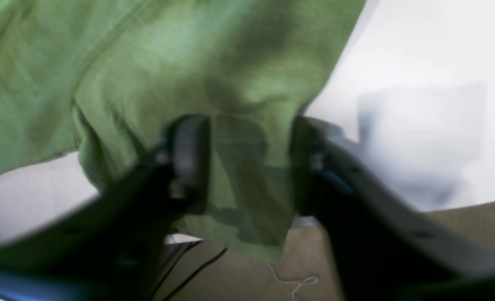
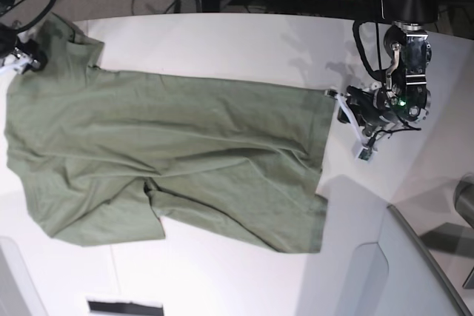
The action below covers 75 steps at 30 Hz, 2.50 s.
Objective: Layout the t-shirt on the table in an organized manner, then fold the t-shirt properly
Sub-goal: 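Open both grippers and release the spread shirt, then grasp the green shirt's edge with both grippers and pull it taut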
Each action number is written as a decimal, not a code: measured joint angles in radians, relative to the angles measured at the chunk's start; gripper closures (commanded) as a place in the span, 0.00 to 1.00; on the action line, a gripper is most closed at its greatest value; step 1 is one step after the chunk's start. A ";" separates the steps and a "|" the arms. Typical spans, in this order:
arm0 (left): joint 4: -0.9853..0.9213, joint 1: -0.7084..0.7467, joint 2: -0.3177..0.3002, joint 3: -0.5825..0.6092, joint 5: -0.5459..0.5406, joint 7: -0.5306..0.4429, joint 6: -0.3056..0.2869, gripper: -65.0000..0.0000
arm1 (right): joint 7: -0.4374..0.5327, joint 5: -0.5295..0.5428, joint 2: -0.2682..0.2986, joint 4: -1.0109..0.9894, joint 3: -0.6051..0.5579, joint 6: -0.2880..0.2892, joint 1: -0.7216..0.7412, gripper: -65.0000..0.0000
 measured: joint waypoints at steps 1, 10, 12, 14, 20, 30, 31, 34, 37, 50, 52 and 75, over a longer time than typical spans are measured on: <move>0.001 0.003 -0.002 0.000 -0.044 0.001 0.000 0.62 | -0.004 0.000 0.000 0.000 0.000 0.000 0.000 0.82; -0.001 0.051 -0.084 0.000 -0.475 0.006 0.008 0.52 | -0.017 -0.003 -0.006 -0.005 0.000 0.000 -0.001 1.00; -0.002 0.072 -0.083 0.002 -0.515 0.009 0.006 0.52 | -0.018 -0.004 -0.005 -0.005 0.000 0.000 0.000 1.00; -0.002 0.092 -0.086 0.002 -0.531 0.004 0.004 0.53 | -0.017 -0.003 -0.006 -0.005 0.000 0.000 0.000 1.00; -0.073 0.120 -0.077 -0.003 -0.526 -0.016 0.004 0.53 | -0.018 -0.003 -0.005 -0.004 0.000 0.000 0.000 1.00; -0.137 0.147 -0.035 -0.097 -0.548 -0.130 -0.008 0.51 | -0.018 -0.004 -0.005 -0.004 -0.002 0.000 0.000 1.00; -0.140 0.146 -0.033 -0.097 -0.551 -0.135 -0.008 0.51 | -0.018 -0.004 -0.005 -0.004 -0.002 0.000 0.000 1.00; -0.142 0.147 -0.024 -0.098 -0.554 -0.144 -0.008 0.51 | -0.017 -0.004 -0.005 -0.004 -0.002 0.000 0.000 1.00; -0.142 0.146 -0.002 -0.101 -0.555 -0.149 -0.008 0.52 | -0.018 -0.004 -0.005 -0.004 -0.002 0.000 0.000 1.00; -0.195 0.111 0.025 -0.082 -0.578 -0.161 -0.021 0.55 | -0.018 -0.004 -0.005 -0.004 -0.002 0.000 -0.001 1.00; -0.207 0.107 0.025 -0.082 -0.581 -0.168 -0.023 0.67 | -0.017 -0.004 -0.005 -0.004 -0.002 0.000 -0.001 1.00; 0.130 0.200 -0.028 -0.193 -0.525 0.111 0.008 1.00 | -0.163 -0.031 -0.014 0.333 -0.087 -0.008 -0.054 1.00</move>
